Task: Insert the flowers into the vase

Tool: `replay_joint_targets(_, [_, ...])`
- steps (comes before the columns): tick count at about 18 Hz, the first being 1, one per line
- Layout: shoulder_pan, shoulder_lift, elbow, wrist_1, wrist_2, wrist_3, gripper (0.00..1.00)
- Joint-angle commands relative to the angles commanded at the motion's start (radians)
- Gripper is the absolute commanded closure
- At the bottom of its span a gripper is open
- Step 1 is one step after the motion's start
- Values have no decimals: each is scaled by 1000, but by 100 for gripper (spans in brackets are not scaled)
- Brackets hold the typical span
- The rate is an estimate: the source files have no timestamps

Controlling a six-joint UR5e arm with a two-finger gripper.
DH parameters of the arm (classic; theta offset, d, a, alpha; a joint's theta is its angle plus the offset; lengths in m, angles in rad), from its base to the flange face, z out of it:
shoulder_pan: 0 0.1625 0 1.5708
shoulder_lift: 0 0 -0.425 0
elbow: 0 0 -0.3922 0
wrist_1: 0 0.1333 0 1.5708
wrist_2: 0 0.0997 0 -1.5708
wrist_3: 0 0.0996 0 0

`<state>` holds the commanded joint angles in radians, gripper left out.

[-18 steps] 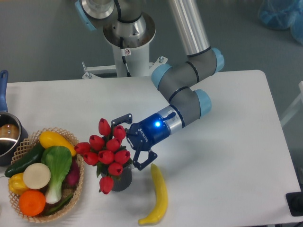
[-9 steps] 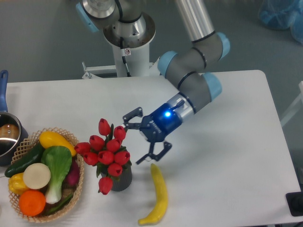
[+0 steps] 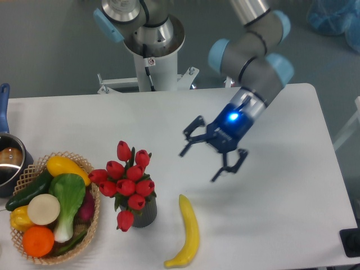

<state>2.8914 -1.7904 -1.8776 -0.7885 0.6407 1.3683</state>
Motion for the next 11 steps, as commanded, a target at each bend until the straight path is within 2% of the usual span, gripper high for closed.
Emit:
replay_joint_targets(4, [28, 68, 21, -8, 132, 0, 0])
replay_joint_targets(8, [28, 126, 32, -17, 360, 9, 0])
replay_joint_targets(11, [17, 144, 63, -98, 519, 111, 0])
